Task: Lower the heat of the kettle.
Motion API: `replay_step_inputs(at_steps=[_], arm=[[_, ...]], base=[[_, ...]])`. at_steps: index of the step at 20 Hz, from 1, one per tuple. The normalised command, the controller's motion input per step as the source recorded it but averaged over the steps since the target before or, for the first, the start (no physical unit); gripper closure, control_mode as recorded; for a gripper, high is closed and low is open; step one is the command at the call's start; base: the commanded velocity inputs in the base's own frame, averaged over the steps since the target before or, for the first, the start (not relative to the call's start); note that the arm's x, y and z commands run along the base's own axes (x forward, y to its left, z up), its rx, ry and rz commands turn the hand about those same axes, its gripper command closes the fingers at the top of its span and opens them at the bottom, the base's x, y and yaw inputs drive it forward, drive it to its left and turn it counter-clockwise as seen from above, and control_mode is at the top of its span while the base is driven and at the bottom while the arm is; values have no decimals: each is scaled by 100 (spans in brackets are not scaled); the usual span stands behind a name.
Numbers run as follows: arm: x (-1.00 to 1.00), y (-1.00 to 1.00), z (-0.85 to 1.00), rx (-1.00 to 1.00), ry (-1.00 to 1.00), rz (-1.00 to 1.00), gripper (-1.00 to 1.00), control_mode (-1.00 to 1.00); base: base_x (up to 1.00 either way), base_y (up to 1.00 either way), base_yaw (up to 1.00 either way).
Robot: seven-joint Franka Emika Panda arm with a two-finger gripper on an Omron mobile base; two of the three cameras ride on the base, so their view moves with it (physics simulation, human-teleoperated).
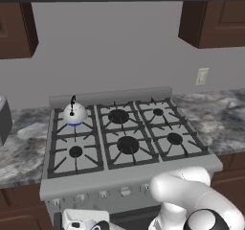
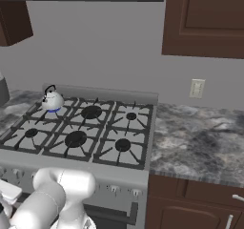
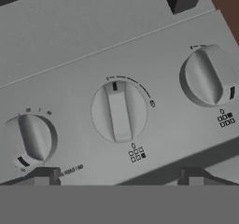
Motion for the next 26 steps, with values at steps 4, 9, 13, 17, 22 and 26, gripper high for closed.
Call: replay_step_inputs(at_steps=[4, 9, 13, 17, 22, 26], arm=[[6, 4, -21, 0, 0, 2, -100, -100], [15, 17, -25, 0, 0, 3, -100, -100], [19, 17, -17, 0, 0, 6, -100, -100], [11, 5, -7, 0, 0, 6, -100, -100], [1, 0, 0, 0, 0, 2, -100, -100], [4, -3, 2, 0, 0, 0, -100, -100]], base=[[0, 0, 0], [0, 0, 0], [0, 0, 0], [0, 0, 0], [0, 0, 0], [0, 0, 0]])
